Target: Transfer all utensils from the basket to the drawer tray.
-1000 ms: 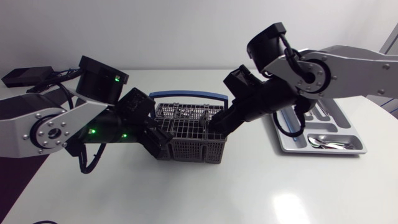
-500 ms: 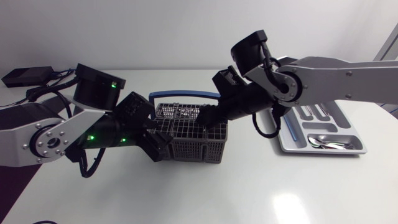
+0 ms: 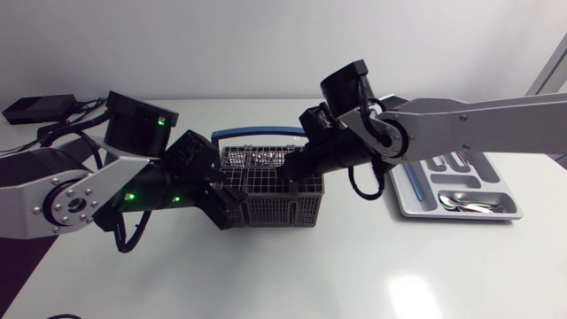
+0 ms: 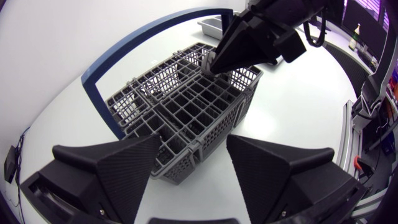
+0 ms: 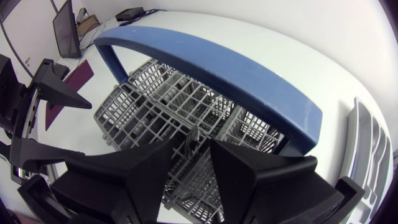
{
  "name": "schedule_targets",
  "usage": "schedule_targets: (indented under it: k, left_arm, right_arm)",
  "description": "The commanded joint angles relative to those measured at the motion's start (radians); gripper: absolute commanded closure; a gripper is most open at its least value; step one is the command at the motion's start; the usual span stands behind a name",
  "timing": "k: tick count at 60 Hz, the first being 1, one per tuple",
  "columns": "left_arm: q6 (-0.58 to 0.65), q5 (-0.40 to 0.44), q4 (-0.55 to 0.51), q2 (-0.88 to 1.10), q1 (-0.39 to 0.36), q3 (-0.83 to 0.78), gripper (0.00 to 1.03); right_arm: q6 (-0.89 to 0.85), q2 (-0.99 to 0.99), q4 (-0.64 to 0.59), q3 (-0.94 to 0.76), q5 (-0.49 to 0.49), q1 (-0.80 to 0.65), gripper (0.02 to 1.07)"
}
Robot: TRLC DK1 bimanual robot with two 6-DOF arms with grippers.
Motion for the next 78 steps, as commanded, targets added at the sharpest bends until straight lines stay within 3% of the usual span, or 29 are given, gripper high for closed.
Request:
schedule_targets:
  k: [1, 7, 26, 78]
  left_arm:
    - [0.022, 0.009, 0.007, 0.006, 0.005, -0.037, 0.29]
    - [0.021, 0.009, 0.010, 0.007, 0.002, -0.043, 0.29]
    - [0.019, 0.009, 0.014, 0.006, -0.009, -0.051, 0.29]
    - [0.011, 0.009, 0.009, -0.011, -0.037, -0.066, 0.29]
  right_arm:
    - [0.023, 0.018, 0.029, -0.037, 0.014, 0.014, 0.70]
    - [0.023, 0.018, 0.060, -0.054, 0.020, 0.014, 0.82]
    - [0.012, -0.016, 0.112, -0.099, 0.020, 0.026, 1.01]
    - [-0.046, -0.207, 0.163, -0.180, -0.003, 0.026, 1.01]
